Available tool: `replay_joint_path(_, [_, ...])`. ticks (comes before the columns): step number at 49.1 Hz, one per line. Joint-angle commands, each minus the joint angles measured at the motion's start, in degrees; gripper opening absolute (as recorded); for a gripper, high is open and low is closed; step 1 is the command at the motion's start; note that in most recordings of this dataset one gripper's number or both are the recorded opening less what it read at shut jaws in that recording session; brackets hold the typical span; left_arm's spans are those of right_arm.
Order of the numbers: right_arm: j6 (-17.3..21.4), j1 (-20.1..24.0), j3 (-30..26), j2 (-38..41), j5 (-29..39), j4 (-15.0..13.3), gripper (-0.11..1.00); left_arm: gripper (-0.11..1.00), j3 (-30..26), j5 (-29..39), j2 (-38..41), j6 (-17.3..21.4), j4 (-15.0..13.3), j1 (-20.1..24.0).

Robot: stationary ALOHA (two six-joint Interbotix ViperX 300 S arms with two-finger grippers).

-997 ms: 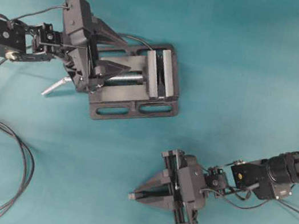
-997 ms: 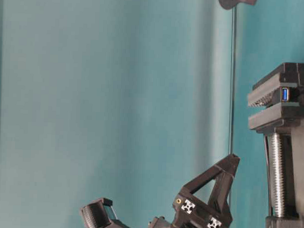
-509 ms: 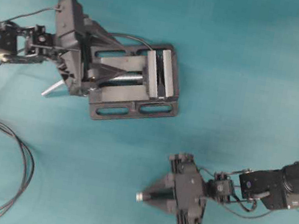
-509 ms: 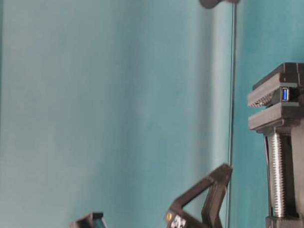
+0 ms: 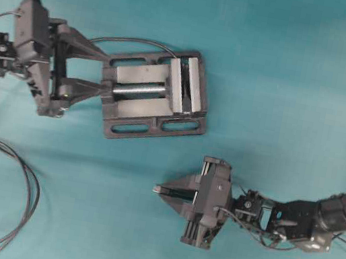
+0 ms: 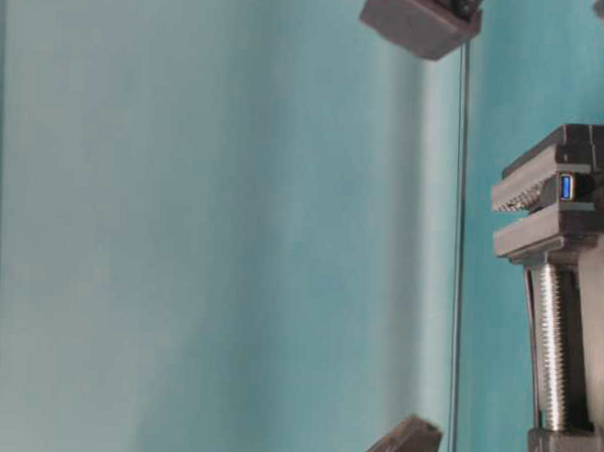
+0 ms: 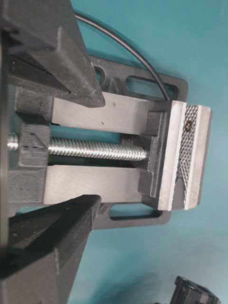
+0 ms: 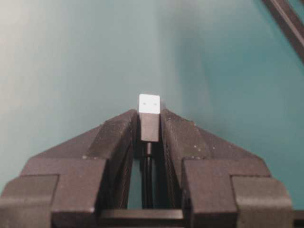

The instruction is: Insert the USB cable into the fixed female connector.

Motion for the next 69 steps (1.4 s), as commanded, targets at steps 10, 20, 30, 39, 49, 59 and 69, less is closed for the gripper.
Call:
replay_joint_path(10, [-7.82,2.90,-4.04,0.35,-5.19,15.47,0.20,0.88,3.08,-0.26,-8.26,0.62,0.18,-0.18])
replay_joint_path(20, [-13.89,3.78,-6.94,0.53,-10.99,27.95,0.20,0.88,5.27,-0.26,-14.06,0.70,0.18,-0.18])
replay_joint_path(30, [-17.75,4.13,-10.63,1.41,-19.16,38.58,0.20,0.88,7.82,2.29,-20.65,0.70,0.18,-1.32])
replay_joint_path(39, [-18.63,4.22,-13.89,2.81,-23.29,46.32,0.20,0.89,9.67,8.26,-26.89,0.97,0.18,-3.69])
replay_joint_path(49, [-19.51,4.22,-19.69,6.50,-28.12,53.53,0.20,0.88,13.27,12.83,-34.63,1.14,0.79,-3.69])
replay_joint_path(59, [-20.74,4.13,-26.28,9.40,-33.57,59.85,0.20,0.89,15.73,15.47,-40.69,1.49,0.97,-3.78])
replay_joint_path(69, [-21.36,3.96,-29.97,10.20,-37.88,62.14,0.20,0.88,16.35,15.73,-42.10,1.58,0.97,-3.78])
